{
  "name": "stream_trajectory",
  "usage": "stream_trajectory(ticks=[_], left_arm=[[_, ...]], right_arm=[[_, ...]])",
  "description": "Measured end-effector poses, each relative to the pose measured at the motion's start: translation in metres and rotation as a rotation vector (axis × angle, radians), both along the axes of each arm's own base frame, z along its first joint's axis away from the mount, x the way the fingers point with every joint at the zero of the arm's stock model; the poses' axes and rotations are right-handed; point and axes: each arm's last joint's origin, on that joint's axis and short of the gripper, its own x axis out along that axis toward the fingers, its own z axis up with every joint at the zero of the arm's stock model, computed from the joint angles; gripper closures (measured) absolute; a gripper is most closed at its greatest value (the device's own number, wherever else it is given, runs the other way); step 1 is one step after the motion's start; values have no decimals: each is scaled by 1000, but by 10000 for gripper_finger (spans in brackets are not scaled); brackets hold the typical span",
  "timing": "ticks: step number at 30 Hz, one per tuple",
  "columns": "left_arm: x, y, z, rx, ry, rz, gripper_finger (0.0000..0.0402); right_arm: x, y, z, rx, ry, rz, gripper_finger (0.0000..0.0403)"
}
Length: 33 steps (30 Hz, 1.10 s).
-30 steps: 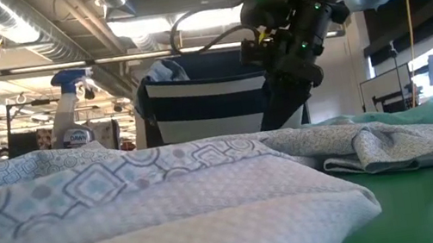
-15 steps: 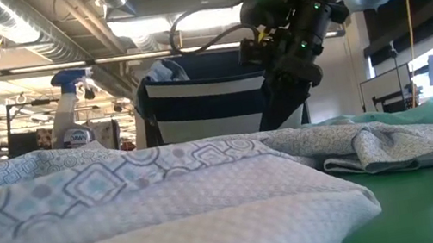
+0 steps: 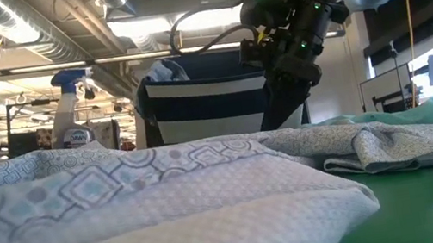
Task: Fold laundry
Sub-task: Fold the white polo shirt
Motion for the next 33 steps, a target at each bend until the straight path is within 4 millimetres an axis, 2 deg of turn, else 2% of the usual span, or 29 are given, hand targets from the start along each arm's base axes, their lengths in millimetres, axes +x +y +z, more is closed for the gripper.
stream_trajectory(ticks=[3,6,9,11,15,19,22,25,30,33], left_arm=[[3,1,-11,30,22,-32,273],[10,6,-11,-4,59,-33,310],[13,13,-4,4,58,-66,372],[12,20,9,25,38,-82,391],[3,40,37,117,39,-44,388],[-8,58,53,249,38,54,392],[-11,63,52,307,41,110,393],[-8,66,49,291,32,128,382],[-4,77,42,253,110,140,326],[4,80,48,148,176,130,291]], right_arm=[[0,0,0,0,0,0,141],[0,0,0,-1,0,0,141],[0,0,0,-1,-1,-1,141],[0,0,0,-1,-1,-1,141],[0,0,0,-1,-1,-1,141],[0,0,0,-1,-1,-1,141],[0,0,0,0,-1,-1,141],[0,0,0,0,0,-1,141],[0,0,0,1,0,0,141],[0,0,0,1,-1,0,141]])
